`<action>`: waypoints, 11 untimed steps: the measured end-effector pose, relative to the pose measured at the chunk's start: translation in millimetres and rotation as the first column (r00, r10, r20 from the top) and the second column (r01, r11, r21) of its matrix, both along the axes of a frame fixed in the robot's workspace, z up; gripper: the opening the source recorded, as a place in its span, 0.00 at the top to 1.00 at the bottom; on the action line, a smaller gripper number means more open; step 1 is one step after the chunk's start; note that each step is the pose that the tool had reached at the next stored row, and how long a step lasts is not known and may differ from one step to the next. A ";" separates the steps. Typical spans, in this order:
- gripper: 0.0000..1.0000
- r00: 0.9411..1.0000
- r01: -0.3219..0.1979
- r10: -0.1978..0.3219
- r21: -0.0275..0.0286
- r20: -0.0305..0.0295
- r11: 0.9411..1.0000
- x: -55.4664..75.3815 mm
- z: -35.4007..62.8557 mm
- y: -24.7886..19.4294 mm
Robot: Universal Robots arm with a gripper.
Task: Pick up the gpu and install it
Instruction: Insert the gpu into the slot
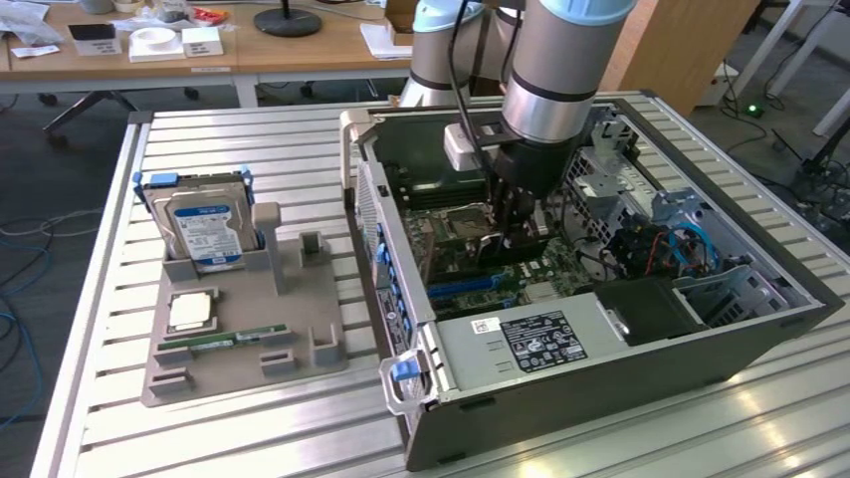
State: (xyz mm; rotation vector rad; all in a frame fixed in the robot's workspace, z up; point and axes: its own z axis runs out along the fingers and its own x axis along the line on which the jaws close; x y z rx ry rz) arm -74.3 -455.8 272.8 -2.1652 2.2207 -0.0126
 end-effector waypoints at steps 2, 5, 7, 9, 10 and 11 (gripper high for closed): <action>0.73 1.000 0.000 0.000 0.000 0.000 1.000 -0.1 -0.1 0.0; 0.73 1.000 0.000 0.000 0.000 0.000 1.000 -0.8 -0.1 0.1; 0.73 1.000 0.000 0.000 0.000 0.000 1.000 -2.9 -0.1 0.0; 0.73 1.000 0.000 0.000 0.000 0.000 1.000 -4.7 -0.2 0.1; 0.73 1.000 0.000 0.000 0.000 0.000 1.000 -5.1 -0.1 0.1; 0.73 1.000 0.000 0.000 0.000 0.000 1.000 -5.3 -0.1 -0.1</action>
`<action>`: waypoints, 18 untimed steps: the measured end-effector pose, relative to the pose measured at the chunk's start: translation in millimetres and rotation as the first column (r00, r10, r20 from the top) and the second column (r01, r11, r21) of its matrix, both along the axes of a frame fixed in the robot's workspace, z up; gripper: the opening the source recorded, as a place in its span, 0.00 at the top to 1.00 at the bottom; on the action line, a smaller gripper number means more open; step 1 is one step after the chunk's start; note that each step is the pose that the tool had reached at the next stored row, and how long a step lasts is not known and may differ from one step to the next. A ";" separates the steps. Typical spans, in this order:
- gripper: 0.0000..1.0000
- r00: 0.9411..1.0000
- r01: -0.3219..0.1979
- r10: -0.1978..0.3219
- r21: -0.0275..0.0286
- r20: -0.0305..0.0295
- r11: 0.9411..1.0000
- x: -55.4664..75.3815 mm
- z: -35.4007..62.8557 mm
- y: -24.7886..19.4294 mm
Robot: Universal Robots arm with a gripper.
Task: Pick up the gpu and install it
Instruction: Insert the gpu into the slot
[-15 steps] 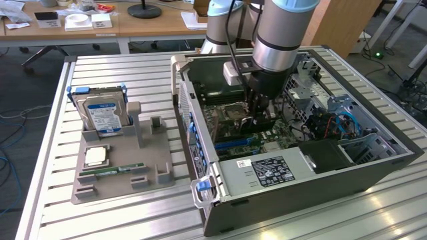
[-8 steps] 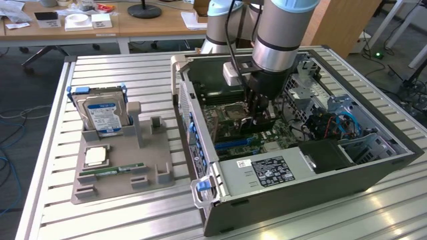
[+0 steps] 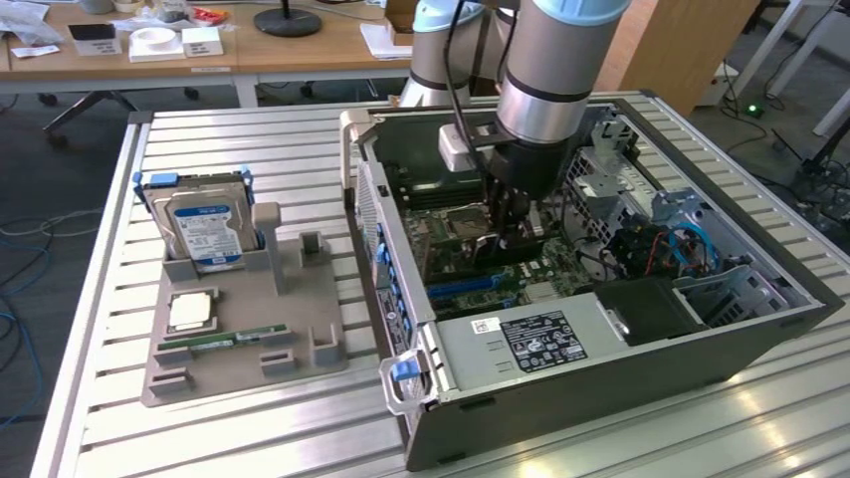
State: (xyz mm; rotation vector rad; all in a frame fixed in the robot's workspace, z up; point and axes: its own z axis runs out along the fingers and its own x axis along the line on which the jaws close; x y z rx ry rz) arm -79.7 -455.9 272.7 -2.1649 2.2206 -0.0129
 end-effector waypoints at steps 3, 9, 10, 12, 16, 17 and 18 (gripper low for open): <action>0.73 1.000 0.000 0.000 0.000 0.000 1.000 -0.4 0.0 -1.2; 0.73 1.000 0.000 0.000 0.000 0.000 1.000 -0.5 0.0 -3.2; 0.73 1.000 0.000 0.000 0.000 0.000 1.000 -0.5 0.0 -3.2; 0.73 1.000 0.000 0.000 0.000 0.000 1.000 -1.1 0.0 -3.3; 0.73 1.000 0.000 0.000 -0.001 0.000 1.000 -3.8 -0.1 -3.3; 0.73 1.000 0.000 0.000 -0.001 0.000 1.000 -4.5 -0.1 -3.3; 0.73 1.000 0.000 0.000 -0.001 0.000 1.000 -5.1 0.0 -3.3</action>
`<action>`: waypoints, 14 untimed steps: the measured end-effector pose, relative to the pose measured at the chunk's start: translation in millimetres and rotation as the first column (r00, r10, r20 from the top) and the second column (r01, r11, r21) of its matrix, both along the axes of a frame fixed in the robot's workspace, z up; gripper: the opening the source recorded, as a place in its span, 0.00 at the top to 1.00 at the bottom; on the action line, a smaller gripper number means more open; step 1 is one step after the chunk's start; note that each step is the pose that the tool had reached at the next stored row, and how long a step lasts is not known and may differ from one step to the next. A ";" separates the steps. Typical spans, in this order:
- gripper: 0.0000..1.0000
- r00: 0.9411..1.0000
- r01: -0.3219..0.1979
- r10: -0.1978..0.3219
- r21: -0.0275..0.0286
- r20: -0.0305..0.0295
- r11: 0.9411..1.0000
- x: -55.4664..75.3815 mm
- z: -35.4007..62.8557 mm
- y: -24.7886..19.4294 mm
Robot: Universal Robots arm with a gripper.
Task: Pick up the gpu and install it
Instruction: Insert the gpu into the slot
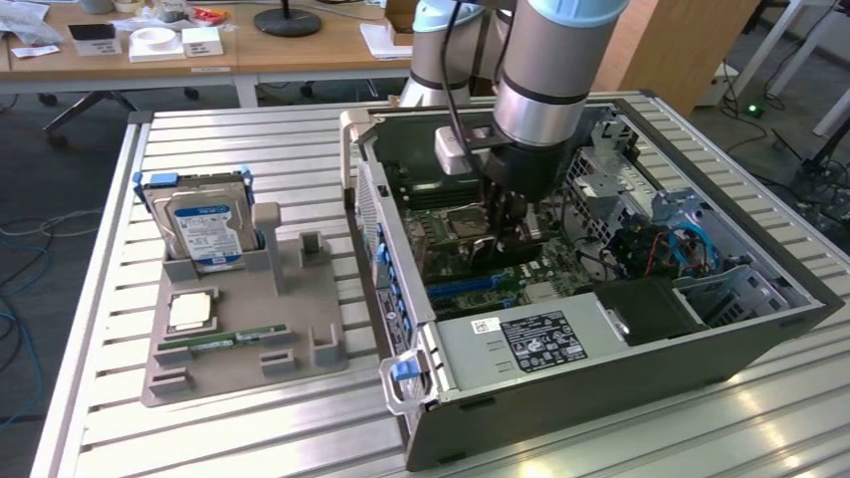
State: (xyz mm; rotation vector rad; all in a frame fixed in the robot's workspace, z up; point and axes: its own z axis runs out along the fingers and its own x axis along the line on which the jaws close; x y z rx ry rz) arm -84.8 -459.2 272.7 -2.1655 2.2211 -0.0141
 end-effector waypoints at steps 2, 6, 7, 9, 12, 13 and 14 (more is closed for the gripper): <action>0.73 1.000 0.000 0.000 0.000 0.000 1.000 -1.2 0.0 0.0; 0.73 1.000 0.000 0.000 -0.001 0.000 1.000 -3.5 0.0 0.0; 0.73 1.000 0.000 0.000 -0.002 0.000 1.000 -4.0 -0.1 0.0; 0.73 1.000 0.000 0.000 -0.002 0.000 1.000 -5.1 -0.1 0.0; 0.73 1.000 0.000 0.000 -0.003 0.000 1.000 -6.6 -0.1 0.0; 0.73 1.000 0.000 0.000 -0.003 0.000 1.000 -7.1 -0.1 0.0; 0.73 1.000 0.000 0.000 -0.003 0.000 1.000 -7.5 -0.1 0.0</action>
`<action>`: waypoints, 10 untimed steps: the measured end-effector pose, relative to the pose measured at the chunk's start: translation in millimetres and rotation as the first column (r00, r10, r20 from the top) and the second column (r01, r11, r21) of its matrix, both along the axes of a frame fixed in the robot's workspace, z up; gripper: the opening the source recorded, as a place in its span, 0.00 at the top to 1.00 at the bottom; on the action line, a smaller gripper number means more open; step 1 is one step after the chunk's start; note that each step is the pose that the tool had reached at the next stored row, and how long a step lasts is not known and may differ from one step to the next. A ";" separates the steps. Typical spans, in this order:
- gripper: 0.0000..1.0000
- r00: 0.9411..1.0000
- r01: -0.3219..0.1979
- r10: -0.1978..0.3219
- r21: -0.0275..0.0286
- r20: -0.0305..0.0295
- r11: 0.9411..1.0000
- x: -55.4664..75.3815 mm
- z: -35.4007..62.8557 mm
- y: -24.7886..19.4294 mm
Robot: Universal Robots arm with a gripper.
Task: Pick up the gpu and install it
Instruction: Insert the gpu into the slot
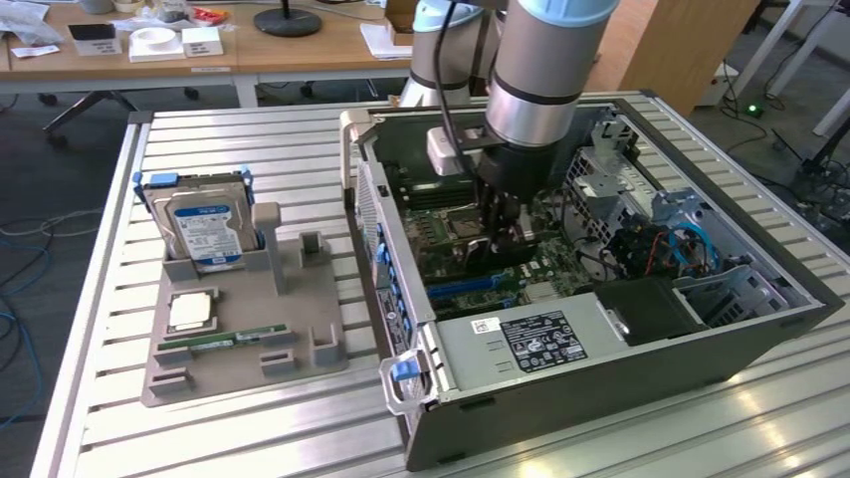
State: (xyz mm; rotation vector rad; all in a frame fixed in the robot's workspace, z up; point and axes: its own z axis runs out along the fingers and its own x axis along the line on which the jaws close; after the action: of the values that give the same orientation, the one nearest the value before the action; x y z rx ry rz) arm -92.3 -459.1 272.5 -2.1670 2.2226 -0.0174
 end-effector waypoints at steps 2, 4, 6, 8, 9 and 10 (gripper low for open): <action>0.73 1.000 0.000 0.000 0.000 0.000 1.000 -1.0 -0.5 -0.1; 0.73 1.000 0.000 0.000 0.000 0.000 1.000 -2.1 -1.6 0.0; 0.73 1.000 0.000 0.000 0.000 0.000 1.000 -2.7 -2.8 0.0; 0.73 1.000 0.000 0.000 -0.001 0.000 1.000 -2.7 -2.8 0.0; 0.73 1.000 0.000 0.000 -0.001 0.000 1.000 -2.7 -2.8 0.0; 0.73 1.000 0.000 0.000 -0.001 0.000 1.000 -2.8 -2.9 0.0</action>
State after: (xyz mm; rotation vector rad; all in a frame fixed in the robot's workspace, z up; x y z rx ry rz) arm -95.1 -459.1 269.7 -2.1672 2.2227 -0.0183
